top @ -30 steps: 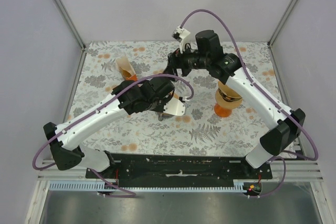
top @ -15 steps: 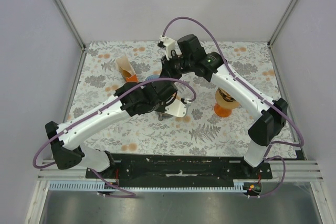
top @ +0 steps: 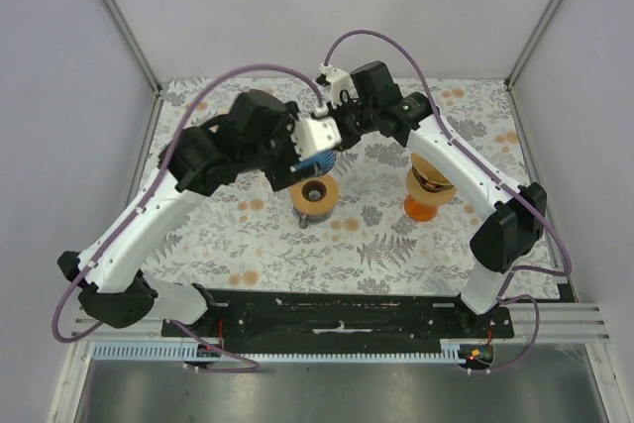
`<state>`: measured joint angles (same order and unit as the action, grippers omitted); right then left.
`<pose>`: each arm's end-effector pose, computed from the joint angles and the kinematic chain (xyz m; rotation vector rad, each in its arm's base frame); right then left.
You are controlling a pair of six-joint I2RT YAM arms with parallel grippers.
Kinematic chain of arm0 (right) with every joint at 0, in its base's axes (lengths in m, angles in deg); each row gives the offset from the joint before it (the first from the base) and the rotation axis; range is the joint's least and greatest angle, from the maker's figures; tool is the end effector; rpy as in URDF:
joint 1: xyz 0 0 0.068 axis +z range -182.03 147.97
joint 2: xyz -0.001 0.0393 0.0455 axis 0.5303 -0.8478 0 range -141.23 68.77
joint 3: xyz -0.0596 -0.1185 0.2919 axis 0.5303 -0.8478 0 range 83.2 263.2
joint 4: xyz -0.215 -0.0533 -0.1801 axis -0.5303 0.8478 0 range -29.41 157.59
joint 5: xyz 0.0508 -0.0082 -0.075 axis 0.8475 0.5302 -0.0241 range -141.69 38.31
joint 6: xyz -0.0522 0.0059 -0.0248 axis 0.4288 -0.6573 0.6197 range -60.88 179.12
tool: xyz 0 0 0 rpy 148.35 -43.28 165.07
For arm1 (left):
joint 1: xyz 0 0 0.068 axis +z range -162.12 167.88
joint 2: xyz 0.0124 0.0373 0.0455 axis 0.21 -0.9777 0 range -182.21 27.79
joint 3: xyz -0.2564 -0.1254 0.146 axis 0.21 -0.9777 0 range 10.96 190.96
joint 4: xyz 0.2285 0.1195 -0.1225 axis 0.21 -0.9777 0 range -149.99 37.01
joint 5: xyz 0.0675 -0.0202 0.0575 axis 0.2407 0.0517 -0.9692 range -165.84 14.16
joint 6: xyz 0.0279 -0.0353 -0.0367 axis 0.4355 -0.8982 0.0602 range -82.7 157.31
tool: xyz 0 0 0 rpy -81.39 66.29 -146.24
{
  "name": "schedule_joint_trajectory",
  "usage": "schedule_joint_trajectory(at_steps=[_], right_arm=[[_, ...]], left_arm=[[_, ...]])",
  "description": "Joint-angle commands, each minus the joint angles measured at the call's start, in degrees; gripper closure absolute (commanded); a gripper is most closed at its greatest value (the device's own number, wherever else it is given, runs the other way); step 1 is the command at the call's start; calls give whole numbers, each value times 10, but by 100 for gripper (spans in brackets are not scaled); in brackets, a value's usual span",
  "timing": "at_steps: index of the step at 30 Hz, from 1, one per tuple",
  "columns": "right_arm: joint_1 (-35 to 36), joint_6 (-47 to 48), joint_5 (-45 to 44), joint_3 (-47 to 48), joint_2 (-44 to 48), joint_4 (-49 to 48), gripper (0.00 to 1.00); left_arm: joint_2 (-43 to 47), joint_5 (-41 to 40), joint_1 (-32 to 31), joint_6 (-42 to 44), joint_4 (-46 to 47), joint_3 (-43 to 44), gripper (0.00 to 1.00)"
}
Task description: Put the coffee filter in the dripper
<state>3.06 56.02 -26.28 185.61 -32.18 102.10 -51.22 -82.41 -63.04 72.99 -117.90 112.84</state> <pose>0.3447 0.2639 0.4160 -0.8734 2.1626 0.8477 0.1752 -0.2080 0.5041 1.5331 1.7125 -0.0047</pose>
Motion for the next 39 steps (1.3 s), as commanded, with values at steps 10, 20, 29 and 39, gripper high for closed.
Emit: schedule_joint_trajectory(at_steps=[10, 20, 29, 39], right_arm=[[-9, -26, 30, -38, -4, -17, 100], [-6, -26, 48, -80, -4, -60, 100], [-5, -22, 42, -78, -27, -70, 100], [-5, -13, 18, -85, -44, -71, 100]], left_arm=[[-54, 296, 265, -384, 124, -66, 20], [-41, 306, 265, -468, 227, -208, 40], [-55, 313, 265, -473, 254, -247, 71], [-70, 315, 265, -479, 263, -262, 98]])
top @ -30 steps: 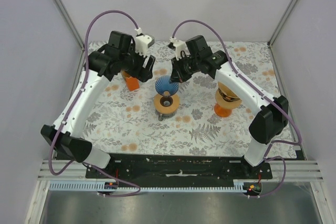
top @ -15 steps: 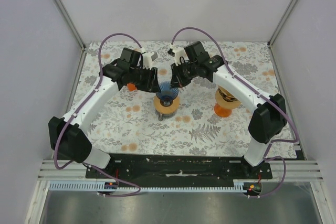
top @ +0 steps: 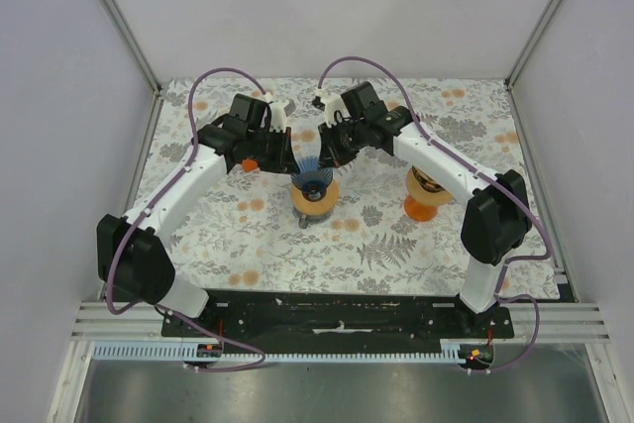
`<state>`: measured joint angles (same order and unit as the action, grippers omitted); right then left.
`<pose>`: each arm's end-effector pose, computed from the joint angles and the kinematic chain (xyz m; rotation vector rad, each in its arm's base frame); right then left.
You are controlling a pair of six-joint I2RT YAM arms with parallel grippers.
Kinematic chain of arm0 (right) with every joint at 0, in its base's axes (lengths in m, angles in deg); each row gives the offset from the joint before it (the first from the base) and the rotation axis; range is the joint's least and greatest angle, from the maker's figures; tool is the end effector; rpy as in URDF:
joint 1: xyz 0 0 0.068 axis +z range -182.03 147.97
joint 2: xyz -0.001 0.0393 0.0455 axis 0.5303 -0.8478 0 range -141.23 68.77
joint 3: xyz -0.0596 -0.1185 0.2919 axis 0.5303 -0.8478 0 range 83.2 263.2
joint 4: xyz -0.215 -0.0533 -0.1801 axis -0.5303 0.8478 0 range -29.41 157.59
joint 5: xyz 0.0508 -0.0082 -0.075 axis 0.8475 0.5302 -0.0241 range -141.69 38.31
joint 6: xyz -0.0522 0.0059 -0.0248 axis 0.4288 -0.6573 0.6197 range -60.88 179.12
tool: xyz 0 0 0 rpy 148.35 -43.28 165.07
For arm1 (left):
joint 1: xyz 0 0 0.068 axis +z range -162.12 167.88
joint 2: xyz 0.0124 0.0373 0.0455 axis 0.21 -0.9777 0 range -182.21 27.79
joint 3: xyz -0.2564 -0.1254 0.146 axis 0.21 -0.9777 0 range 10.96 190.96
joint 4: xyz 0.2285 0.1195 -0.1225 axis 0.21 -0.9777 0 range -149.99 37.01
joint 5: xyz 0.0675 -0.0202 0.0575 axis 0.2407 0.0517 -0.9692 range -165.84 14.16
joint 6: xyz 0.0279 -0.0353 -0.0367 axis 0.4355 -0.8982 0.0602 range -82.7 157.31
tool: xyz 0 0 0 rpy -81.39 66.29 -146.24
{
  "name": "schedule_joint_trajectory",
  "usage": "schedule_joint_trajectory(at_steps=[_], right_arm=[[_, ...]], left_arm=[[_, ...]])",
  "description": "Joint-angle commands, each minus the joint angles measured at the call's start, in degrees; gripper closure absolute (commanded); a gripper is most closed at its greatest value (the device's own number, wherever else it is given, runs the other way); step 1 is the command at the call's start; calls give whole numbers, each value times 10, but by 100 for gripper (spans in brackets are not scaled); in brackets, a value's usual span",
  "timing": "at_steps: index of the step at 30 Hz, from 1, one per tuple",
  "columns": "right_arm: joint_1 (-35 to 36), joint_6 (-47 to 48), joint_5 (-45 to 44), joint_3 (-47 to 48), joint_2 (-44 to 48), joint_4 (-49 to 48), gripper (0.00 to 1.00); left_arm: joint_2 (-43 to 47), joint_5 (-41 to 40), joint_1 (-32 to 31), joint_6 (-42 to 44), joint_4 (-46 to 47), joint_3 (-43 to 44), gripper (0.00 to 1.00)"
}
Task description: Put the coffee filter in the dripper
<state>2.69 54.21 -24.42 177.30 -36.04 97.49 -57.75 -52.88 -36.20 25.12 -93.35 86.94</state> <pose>0.3606 0.2730 0.3429 -0.8561 2.3169 0.8846 0.3081 -0.1554 0.3540 0.4418 2.4599 -0.7640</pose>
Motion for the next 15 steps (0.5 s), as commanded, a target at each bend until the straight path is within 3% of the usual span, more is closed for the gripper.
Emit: schedule_joint_trajectory(at_steps=[1, 15], right_arm=[[-2, 4, -3, -5, -7, -24, 100], [-2, 20, -40, -67, -29, -57, 100]], left_arm=[[-5, 21, -4, -1, 17, -7, 98], [-31, 22, -6, 21, 59, -82, 98]])
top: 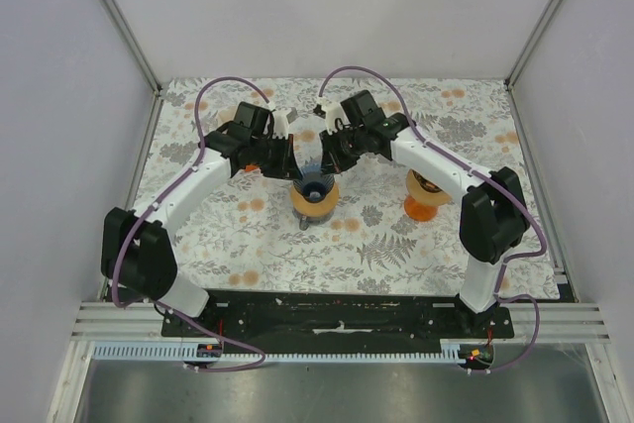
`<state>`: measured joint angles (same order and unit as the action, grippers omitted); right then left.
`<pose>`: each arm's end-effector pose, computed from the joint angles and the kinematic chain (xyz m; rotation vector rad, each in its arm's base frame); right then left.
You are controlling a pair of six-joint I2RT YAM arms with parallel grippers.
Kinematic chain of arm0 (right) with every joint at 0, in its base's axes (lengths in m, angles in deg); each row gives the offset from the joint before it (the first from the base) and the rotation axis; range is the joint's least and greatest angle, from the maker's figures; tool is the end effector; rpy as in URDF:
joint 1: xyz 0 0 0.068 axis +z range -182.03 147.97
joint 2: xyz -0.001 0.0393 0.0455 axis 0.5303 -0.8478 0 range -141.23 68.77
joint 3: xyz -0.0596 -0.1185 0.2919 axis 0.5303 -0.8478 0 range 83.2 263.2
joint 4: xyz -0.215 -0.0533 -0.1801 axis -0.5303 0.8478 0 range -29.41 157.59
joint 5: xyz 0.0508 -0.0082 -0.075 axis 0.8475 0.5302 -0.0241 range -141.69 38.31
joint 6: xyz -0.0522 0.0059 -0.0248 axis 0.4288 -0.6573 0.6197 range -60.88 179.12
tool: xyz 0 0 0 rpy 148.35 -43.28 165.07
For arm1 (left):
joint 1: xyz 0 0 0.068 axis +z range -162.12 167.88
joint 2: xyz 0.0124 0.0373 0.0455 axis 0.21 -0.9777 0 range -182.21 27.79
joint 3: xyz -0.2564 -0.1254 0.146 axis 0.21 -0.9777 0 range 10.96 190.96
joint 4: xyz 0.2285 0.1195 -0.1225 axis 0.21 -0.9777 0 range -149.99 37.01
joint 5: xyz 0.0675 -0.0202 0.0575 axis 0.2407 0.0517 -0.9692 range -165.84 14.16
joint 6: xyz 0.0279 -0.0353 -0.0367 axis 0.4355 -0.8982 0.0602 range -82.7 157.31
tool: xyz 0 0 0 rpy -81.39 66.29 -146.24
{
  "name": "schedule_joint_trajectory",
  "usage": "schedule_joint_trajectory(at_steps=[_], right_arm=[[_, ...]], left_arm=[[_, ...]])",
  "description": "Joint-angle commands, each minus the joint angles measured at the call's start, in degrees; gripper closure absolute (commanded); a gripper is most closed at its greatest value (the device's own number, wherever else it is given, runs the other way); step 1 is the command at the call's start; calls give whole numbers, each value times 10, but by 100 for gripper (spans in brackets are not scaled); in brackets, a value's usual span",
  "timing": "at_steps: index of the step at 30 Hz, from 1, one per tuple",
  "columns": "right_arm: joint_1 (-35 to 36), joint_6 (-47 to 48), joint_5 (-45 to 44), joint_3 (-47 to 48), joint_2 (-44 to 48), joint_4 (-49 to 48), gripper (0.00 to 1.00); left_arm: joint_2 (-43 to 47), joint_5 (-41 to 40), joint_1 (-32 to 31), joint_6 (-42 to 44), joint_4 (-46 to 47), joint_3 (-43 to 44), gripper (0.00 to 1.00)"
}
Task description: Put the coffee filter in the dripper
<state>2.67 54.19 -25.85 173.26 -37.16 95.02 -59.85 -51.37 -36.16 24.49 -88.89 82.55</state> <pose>0.3628 0.2732 0.3126 -0.8453 2.3713 0.8486 0.3151 -0.1593 0.3212 0.4356 2.4992 -0.7962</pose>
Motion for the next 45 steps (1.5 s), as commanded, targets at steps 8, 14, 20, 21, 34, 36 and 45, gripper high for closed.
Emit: schedule_joint_trajectory(at_steps=[8, 14, 20, 21, 34, 36, 45], right_arm=[[6, 17, -64, -90, 0, -86, 100], [16, 18, -73, -119, -12, -105, 100], [15, 27, -72, -97, -2, -86, 100], [15, 30, -73, -87, -1, -79, 100], [16, 33, -61, 9, 35, -34, 58], [16, 33, -57, 17, 41, -31, 54], [2, 32, -61, 40, 74, -17, 41]], left_arm=[[-20, -19, -16, 77, 29, -92, 98], [-54, -27, -16, 109, 26, -126, 98], [-59, -25, -15, 119, 7, -81, 98], [-55, -21, -15, 118, 3, -67, 98], [-18, -30, -13, 119, -54, 80, 54], [-13, -28, -11, 123, -62, 97, 47], [11, -56, 35, 121, -75, 179, 38]])
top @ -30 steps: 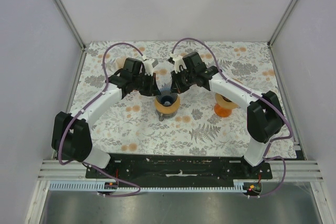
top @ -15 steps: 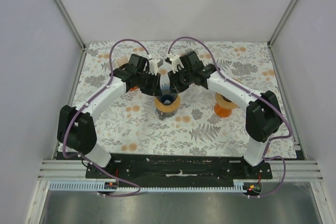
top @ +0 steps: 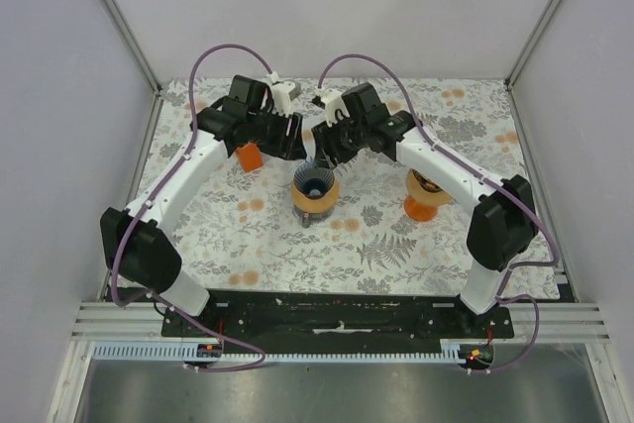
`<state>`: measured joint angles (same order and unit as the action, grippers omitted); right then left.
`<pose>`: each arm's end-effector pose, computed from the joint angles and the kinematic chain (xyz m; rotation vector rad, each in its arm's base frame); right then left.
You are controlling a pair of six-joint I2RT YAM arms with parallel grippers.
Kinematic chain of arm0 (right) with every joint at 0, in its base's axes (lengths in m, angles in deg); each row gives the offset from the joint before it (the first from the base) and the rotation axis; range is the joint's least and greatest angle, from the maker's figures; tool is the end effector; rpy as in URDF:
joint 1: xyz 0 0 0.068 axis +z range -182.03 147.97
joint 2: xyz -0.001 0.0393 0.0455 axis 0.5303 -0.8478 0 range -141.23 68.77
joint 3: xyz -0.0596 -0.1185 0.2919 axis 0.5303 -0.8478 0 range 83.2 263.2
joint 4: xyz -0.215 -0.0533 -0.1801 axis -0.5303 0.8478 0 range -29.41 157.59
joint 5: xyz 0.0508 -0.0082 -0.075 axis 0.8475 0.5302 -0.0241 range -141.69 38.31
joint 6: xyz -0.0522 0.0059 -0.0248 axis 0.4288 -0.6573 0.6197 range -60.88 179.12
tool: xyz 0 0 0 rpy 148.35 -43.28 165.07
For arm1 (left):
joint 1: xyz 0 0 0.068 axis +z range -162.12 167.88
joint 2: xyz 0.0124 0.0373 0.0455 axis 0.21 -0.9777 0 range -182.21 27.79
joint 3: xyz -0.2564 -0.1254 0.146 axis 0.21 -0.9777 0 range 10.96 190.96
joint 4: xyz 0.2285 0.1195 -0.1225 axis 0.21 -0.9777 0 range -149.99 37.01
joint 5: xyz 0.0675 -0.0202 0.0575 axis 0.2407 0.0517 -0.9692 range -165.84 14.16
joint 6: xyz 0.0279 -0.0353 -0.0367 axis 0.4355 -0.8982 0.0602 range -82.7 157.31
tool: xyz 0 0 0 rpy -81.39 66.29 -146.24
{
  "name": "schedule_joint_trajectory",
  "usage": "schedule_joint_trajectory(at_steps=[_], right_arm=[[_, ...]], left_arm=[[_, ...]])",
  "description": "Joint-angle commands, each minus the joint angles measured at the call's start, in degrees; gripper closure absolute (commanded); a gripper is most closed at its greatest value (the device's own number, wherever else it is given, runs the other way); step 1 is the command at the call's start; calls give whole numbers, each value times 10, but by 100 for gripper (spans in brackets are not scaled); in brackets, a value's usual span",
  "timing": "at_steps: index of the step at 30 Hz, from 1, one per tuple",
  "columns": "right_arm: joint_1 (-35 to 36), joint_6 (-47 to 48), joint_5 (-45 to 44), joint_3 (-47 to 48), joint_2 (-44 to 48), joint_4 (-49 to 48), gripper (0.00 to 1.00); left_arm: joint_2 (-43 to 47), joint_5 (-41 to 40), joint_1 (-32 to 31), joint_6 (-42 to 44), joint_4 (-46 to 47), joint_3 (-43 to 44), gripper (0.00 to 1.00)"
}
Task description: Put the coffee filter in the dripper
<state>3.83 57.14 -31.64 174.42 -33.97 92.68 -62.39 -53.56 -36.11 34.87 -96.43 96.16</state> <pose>0.3548 0.2740 0.3457 -0.8677 2.2286 0.7302 0.3320 -0.1649 0.3788 0.6347 2.3604 -0.6788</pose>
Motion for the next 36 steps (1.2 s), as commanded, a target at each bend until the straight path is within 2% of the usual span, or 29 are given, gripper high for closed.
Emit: schedule_joint_trajectory(at_steps=[1, 7, 10, 20, 23, 24, 28, 30, 31, 36], right_arm=[[-12, 3, -7, 26, 48, 8, 40], [-20, 7, -30, 4, 84, 6, 38], [-21, 8, -34, -10, 90, 7, 37], [-23, 14, -36, -22, 94, 10, 36], [-23, 15, -34, -24, 96, 12, 37], [-22, 15, -34, -25, 97, 13, 37], [-22, 15, -38, -26, 98, 15, 36], [-22, 15, -34, -23, 98, 16, 37], [-23, 15, -33, -21, 99, 17, 37], [-23, 15, -8, -3, 102, 17, 37]], left_arm=[[41, -53, 48, 10, 10, 44, 37], [38, -171, 169, -58, 109, 15, 27], [4, -197, 220, -82, 149, 0, 20], [-135, -163, 235, -83, 128, 34, 19], [-156, -171, 235, -72, 117, 38, 25], [-159, -170, 235, -69, 115, 35, 32], [-143, -142, 235, -63, 117, 17, 77], [-124, -125, 235, -58, 123, 8, 93], [-114, -116, 235, -53, 128, 4, 97], [-36, -73, 227, 15, 141, -26, 98]])
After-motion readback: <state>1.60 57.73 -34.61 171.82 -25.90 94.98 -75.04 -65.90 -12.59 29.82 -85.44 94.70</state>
